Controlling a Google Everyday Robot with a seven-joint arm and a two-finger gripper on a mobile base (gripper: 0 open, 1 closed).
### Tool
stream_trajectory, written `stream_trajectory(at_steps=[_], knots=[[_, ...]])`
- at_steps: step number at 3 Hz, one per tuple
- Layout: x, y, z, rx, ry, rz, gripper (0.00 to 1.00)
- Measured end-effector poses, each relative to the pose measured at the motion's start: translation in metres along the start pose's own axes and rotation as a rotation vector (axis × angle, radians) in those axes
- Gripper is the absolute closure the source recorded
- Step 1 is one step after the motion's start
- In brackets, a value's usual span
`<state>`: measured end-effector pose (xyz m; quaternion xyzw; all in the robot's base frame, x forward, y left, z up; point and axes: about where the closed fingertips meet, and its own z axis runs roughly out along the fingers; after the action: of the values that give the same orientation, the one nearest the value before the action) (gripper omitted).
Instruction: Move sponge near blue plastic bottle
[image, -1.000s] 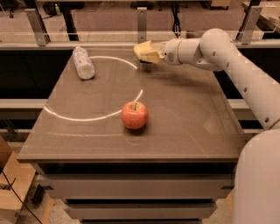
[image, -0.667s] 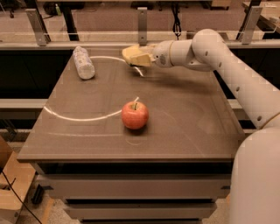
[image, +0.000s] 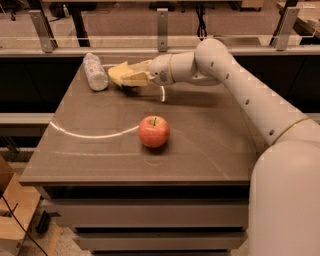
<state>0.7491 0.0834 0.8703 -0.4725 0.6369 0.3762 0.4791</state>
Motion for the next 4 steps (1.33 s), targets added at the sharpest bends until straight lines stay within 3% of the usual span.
stream_trajectory(at_steps=[1, 3, 4], knots=[[0.0092, 0.0091, 0.019, -0.038, -0.004, 0.013, 0.58], [0.0041, 0.0054, 0.0252, -0.009, -0.058, -0.008, 0.12], [0.0038, 0.0069, 0.0283, -0.013, -0.058, -0.009, 0.0]])
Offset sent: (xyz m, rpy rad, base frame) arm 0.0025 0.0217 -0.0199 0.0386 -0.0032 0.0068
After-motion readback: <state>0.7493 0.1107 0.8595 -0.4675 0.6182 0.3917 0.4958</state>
